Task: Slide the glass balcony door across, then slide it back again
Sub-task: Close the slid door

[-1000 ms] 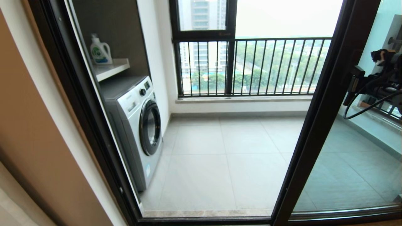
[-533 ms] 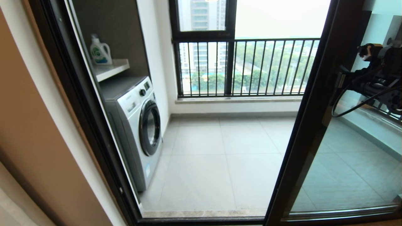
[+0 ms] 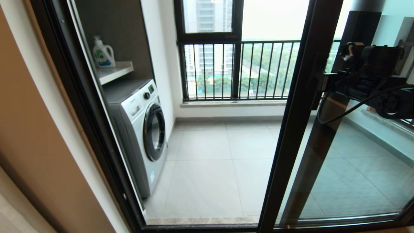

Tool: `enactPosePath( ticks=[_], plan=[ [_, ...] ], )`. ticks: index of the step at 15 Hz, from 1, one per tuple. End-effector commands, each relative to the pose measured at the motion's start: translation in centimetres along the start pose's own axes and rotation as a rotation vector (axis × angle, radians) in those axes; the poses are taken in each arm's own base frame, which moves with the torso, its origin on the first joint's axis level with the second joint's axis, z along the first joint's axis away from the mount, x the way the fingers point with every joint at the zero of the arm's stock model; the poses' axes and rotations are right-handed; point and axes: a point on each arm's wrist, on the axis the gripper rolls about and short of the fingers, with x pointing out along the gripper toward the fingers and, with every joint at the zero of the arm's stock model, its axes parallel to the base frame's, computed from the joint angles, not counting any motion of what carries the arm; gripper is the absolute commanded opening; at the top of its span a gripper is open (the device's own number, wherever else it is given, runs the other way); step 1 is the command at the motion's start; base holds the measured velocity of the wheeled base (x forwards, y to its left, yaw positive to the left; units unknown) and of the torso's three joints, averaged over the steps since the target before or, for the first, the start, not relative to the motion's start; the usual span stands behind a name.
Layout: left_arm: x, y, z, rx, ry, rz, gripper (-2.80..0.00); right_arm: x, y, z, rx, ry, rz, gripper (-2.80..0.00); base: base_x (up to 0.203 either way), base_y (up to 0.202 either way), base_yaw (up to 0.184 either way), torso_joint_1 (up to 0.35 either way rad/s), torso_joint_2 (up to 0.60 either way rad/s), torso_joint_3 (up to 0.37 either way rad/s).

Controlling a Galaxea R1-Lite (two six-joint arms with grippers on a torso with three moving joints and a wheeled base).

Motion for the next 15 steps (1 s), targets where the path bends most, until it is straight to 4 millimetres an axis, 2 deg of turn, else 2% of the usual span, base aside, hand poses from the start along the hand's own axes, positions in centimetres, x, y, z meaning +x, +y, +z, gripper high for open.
enactPosePath(
  ticks=[1,9,11,15],
  plan=[
    [0.0,0.0,0.0,0.000,0.001,0.000,-2.80,0.3,2.8,-0.3,-0.004,0.008,0.041,-2.80,0.000,0.000,0.000,0.000,0.00,0.000],
    [0.0,0.0,0.0,0.000,0.001,0.000,-2.80,0.1,10.7,-1.3,-0.015,0.031,0.151,-2.80,0.000,0.000,0.000,0.000,0.00,0.000],
    [0.0,0.0,0.0,0.000,0.002,0.000,-2.80,-0.1,11.3,-1.2,-0.013,0.028,0.163,-2.80,0.000,0.000,0.000,0.000,0.00,0.000],
    [0.0,0.0,0.0,0.000,0.001,0.000,-2.80,-0.2,10.8,-0.9,-0.007,0.023,0.152,-2.80,0.000,0.000,0.000,0.000,0.00,0.000]
  ],
)
